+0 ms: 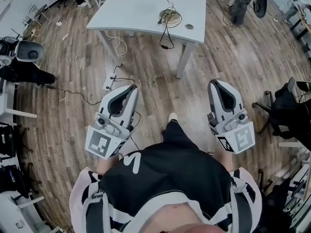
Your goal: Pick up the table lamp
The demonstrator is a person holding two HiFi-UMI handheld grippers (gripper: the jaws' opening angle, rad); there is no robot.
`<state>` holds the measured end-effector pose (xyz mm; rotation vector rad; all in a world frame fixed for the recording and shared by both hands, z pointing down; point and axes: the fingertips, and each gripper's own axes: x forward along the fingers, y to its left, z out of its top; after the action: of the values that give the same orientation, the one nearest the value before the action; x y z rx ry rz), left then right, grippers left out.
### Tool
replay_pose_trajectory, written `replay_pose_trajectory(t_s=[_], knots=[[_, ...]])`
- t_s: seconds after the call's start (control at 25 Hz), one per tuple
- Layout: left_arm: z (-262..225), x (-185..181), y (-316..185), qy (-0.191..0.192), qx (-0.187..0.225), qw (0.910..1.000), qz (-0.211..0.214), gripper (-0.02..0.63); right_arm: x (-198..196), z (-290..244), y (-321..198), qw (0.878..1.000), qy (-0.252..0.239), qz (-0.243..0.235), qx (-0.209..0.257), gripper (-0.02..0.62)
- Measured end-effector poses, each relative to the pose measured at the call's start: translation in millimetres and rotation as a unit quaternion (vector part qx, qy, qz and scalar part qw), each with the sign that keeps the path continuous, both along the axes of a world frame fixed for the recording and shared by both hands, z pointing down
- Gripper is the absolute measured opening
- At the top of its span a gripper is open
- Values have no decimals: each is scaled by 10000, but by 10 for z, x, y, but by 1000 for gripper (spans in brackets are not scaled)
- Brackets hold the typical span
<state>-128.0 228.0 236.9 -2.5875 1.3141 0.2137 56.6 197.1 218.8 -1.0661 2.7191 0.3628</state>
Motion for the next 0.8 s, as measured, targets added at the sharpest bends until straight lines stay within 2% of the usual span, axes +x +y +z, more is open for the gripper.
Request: replay_pose_trajectory(t_s=[0.36, 0.8], knots=[[-224, 230, -1083, 31, 119, 9999, -81, 0, 35, -150, -1063, 9994, 20, -338, 65, 18], [-220, 622, -1924, 16, 140, 9998, -114, -1, 372, -148, -1911, 9989, 6, -475, 33, 18]])
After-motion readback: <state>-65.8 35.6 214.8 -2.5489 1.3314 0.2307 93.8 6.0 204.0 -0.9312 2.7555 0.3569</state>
